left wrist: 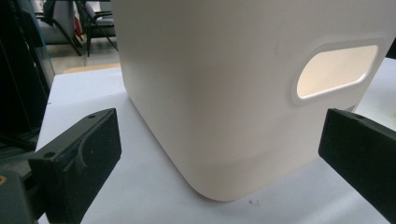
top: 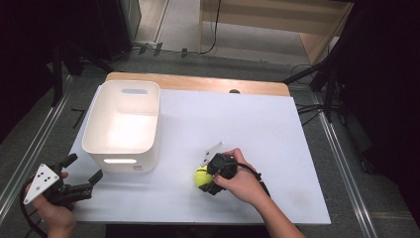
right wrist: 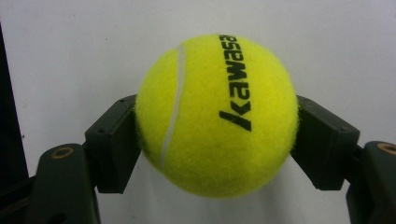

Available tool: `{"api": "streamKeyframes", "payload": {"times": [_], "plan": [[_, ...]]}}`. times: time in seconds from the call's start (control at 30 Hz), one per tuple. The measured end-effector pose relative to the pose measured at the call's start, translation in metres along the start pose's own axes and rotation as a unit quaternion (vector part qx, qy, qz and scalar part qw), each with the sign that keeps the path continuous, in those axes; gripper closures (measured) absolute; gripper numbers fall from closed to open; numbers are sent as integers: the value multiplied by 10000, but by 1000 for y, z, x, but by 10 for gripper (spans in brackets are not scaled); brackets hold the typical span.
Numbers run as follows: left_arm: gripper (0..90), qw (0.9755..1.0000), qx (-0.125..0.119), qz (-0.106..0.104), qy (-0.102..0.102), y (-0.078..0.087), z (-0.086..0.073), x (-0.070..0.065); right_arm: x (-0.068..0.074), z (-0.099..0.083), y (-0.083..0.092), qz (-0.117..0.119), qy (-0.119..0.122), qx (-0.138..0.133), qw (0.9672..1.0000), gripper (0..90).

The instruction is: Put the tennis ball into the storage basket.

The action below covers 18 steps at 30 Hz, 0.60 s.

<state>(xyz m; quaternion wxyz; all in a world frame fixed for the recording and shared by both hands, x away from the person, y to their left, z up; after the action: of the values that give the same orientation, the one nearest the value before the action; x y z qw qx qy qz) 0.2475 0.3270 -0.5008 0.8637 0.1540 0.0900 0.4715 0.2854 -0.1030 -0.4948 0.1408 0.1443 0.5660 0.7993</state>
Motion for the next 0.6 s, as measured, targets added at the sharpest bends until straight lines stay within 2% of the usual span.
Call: {"api": "streamKeyframes", "payload": {"times": [0.6], "plan": [[0,10000,0,13,-5,-1,0,0,1,1,1,-66,67,7,10000,237]]}}
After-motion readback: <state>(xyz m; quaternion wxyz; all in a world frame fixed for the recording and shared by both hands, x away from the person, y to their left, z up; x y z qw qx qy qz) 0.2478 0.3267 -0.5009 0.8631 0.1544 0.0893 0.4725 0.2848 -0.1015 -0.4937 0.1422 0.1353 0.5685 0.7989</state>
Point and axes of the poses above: each handheld gripper's, and its own axes: y roughly backward along the jaws, z roughly out of its top, x roughly to its left, the point moved 2 cm from there along -y, roughly forward along the jaws, and after that the axes turned 8 degrees about x, right-handed, at the moved point
